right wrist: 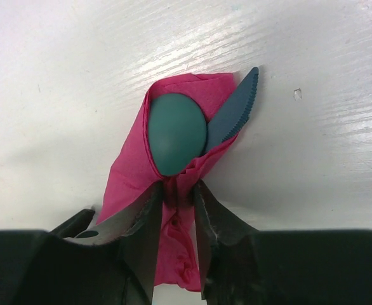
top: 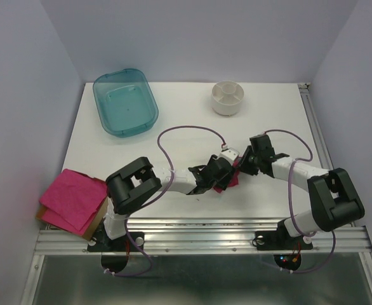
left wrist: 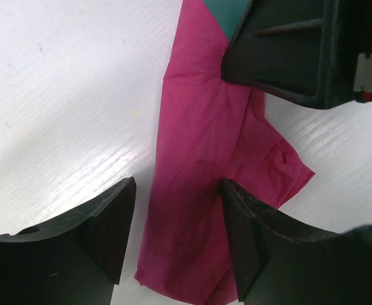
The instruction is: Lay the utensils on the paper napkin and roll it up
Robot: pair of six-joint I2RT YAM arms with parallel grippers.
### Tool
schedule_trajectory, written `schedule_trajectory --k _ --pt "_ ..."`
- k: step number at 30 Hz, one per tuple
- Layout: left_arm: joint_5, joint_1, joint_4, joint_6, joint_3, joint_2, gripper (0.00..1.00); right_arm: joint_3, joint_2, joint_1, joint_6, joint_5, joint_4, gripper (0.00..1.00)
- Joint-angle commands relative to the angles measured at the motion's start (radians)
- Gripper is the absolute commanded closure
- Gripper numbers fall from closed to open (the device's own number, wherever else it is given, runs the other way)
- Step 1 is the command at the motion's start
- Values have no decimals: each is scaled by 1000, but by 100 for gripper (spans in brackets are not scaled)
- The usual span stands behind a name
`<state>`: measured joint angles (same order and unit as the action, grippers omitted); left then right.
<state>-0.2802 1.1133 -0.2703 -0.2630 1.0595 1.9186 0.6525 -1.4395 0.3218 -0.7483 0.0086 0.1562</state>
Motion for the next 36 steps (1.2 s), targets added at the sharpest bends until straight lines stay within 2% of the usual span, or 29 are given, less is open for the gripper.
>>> schedule_trajectory --k 1,10,17,21,23,27,28,29,30,31,36 --pt "32 10 40 18 -27 -55 34 35 -21 -3 0 34 -9 71" --pt "78 -1 26 18 -18 -64 33 27 -78 -1 4 -1 -47 75" --pt "122 -32 2 10 -32 -92 33 13 -93 -1 9 1 -61 90" --pt "153 -62 8 -2 -41 -159 32 18 -90 -1 17 5 -61 99" --pt "174 -79 8 -12 -50 -191 30 19 -91 -1 21 2 -64 99" --pt "179 -128 20 -27 -79 -288 23 16 -81 -1 40 -31 -102 99" --pt "173 -135 25 -33 -84 -302 14 15 -79 -1 52 -53 -115 99" --pt "165 -142 25 -39 -90 -314 14 13 -73 -1 55 -53 -127 99" --pt "161 -148 25 -48 -102 -332 4 13 -67 -1 58 -64 -136 99" --pt "159 -168 20 -56 -111 -345 1 9 -61 -1 72 -74 -165 99" --pt "217 -242 -93 -126 -236 -420 1 9 -27 0 105 -107 -231 99"
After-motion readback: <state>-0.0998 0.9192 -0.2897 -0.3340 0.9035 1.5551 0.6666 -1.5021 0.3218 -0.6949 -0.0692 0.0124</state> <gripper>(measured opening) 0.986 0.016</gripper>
